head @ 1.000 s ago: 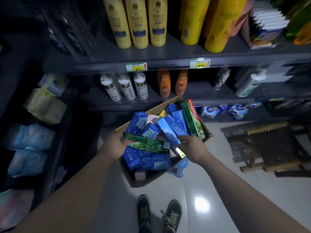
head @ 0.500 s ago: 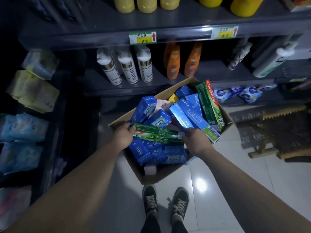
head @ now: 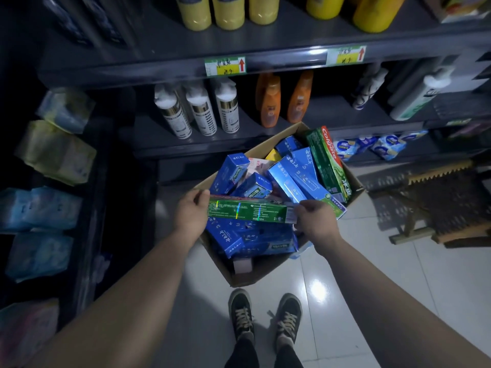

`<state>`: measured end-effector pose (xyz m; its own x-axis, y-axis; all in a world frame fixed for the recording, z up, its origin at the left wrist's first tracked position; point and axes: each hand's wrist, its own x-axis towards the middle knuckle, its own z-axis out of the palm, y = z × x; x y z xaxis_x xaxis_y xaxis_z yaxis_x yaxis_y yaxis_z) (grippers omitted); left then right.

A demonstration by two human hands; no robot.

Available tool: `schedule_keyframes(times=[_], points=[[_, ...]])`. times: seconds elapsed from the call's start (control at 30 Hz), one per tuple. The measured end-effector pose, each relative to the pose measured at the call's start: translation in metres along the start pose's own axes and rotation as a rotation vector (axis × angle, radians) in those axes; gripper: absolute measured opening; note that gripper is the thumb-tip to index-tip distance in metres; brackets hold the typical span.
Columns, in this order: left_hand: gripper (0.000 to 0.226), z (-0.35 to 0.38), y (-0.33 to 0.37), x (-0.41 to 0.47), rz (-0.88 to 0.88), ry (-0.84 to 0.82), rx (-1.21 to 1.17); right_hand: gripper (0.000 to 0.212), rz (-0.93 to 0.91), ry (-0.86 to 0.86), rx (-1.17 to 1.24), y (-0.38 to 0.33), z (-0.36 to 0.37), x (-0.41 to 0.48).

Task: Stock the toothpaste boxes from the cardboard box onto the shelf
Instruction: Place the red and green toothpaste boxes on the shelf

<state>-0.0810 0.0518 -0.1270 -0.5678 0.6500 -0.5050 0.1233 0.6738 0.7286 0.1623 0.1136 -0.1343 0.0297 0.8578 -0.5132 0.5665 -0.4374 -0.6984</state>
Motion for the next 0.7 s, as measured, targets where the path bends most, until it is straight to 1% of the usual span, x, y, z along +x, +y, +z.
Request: schedule_keyframes(times=[0.07, 0.13, 0.17, 0.27, 0.33, 0.4, 0.5, 0.6, 0.7], points=[[0.022, -0.004, 0.012, -0.008, 0.019, 0.012, -0.065, 0.028, 0.017, 0.029, 0.048, -0.004, -0.002, -0.007], [0.013, -0.007, 0.024, -0.016, 0.027, 0.011, -0.116, 0.024, 0.049, 0.067, 0.138, -0.009, -0.006, -0.012], [0.013, -0.007, 0.03, -0.019, 0.036, 0.008, -0.123, 0.02, 0.066, 0.088, 0.187, -0.013, -0.008, -0.014], [0.031, -0.011, 0.043, -0.022, 0.033, -0.019, -0.092, 0.011, 0.089, 0.127, 0.336, -0.025, -0.018, -0.019], [0.032, -0.012, 0.05, -0.023, 0.035, -0.068, -0.081, 0.01, 0.076, 0.14, 0.402, -0.032, -0.024, -0.022], [0.034, -0.01, 0.057, -0.024, 0.026, -0.147, -0.15, 0.006, 0.056, 0.166, 0.392, -0.034, -0.031, -0.022], [0.042, -0.003, 0.069, -0.026, -0.011, -0.254, -0.256, 0.006, 0.054, 0.171, 0.382, -0.031, -0.044, -0.022], [0.044, 0.008, 0.08, -0.026, -0.001, -0.238, -0.304, 0.01, 0.038, 0.128, 0.382, -0.026, -0.058, -0.016], [0.038, 0.022, 0.092, -0.023, 0.016, -0.175, -0.333, 0.019, -0.002, 0.143, 0.236, -0.023, -0.077, -0.002]])
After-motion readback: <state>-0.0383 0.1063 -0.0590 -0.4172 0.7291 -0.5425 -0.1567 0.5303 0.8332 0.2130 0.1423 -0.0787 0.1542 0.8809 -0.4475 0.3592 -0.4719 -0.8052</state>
